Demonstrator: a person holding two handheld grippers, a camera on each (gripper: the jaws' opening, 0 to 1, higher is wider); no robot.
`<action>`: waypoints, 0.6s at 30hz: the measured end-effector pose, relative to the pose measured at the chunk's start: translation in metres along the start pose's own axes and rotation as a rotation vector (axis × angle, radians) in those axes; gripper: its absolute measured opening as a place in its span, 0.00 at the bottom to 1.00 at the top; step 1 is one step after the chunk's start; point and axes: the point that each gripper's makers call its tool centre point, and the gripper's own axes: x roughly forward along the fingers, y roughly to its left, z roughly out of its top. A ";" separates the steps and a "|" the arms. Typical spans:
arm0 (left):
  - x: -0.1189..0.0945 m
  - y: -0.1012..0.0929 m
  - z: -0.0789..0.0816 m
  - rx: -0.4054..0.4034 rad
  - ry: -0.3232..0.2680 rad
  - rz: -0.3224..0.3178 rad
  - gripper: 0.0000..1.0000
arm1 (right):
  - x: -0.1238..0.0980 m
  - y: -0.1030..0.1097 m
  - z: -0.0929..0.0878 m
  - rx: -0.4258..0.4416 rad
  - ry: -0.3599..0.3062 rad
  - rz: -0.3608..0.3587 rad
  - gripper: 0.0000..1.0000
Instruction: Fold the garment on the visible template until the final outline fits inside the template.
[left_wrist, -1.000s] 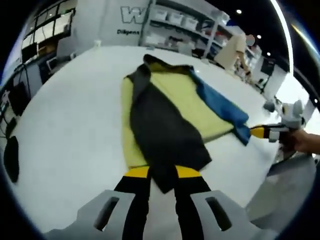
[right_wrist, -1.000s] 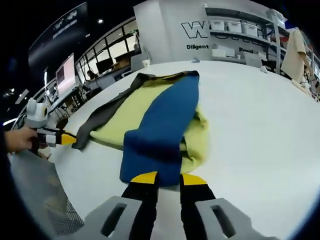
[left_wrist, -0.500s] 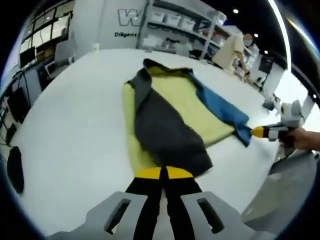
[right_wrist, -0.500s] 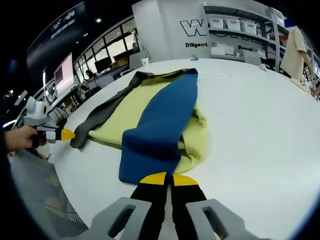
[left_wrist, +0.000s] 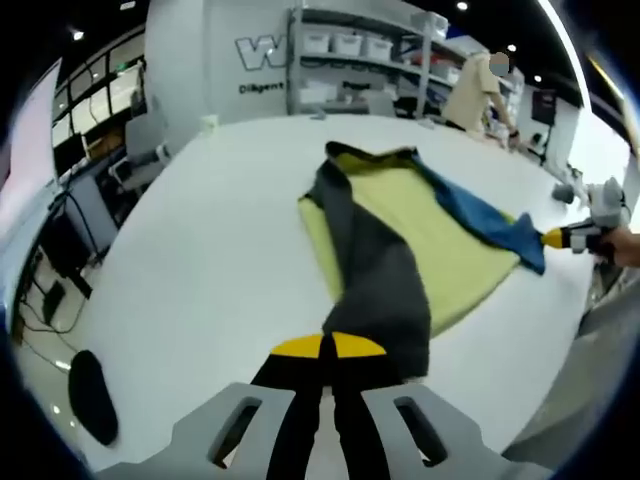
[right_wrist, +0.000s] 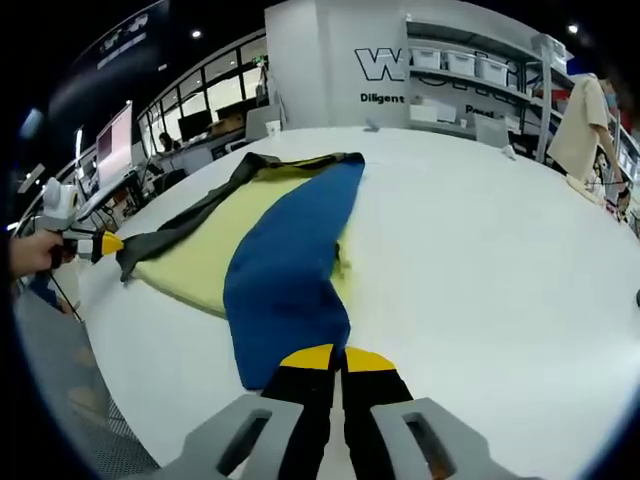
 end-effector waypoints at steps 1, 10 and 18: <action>0.000 0.001 0.002 0.005 -0.001 0.006 0.00 | 0.001 -0.007 0.006 -0.005 -0.007 -0.013 0.00; 0.006 0.053 0.034 0.067 -0.005 0.092 0.00 | 0.002 -0.061 0.052 -0.098 -0.036 -0.092 0.00; 0.000 0.097 0.071 0.072 -0.045 0.131 0.00 | 0.001 -0.114 0.097 -0.086 -0.117 -0.170 0.00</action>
